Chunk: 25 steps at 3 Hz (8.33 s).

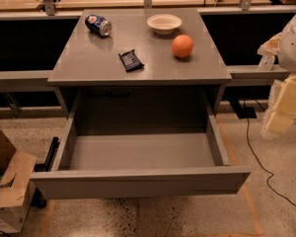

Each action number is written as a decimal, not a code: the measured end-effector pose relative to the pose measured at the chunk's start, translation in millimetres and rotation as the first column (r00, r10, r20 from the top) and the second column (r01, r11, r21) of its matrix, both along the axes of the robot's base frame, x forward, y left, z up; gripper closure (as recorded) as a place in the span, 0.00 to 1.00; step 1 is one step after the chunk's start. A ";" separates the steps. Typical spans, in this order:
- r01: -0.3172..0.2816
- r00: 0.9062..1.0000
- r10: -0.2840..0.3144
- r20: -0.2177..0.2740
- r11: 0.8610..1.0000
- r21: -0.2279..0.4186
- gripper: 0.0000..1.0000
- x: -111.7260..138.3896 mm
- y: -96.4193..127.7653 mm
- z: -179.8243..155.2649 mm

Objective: Place rxbar blueberry into top drawer

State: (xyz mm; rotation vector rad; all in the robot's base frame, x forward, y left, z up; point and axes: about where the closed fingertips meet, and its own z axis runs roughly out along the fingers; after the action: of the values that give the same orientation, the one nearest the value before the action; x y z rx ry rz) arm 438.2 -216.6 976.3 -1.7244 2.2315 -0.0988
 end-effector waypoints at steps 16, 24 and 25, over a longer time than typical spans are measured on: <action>-0.031 0.989 -0.084 0.122 0.685 0.728 0.26 369.2 270.3 -132.0; -0.016 0.990 0.098 -0.105 0.803 0.595 1.00 60.8 188.0 -135.7; -0.032 0.992 0.103 -0.079 0.783 0.621 1.00 94.3 197.8 -180.7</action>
Offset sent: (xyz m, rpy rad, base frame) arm 0.0597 0.0696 -0.0400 0.1289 -0.0030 0.1674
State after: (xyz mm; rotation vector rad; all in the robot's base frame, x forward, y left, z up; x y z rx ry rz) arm 532.5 -18.8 795.7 -1.4459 1.9432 0.6911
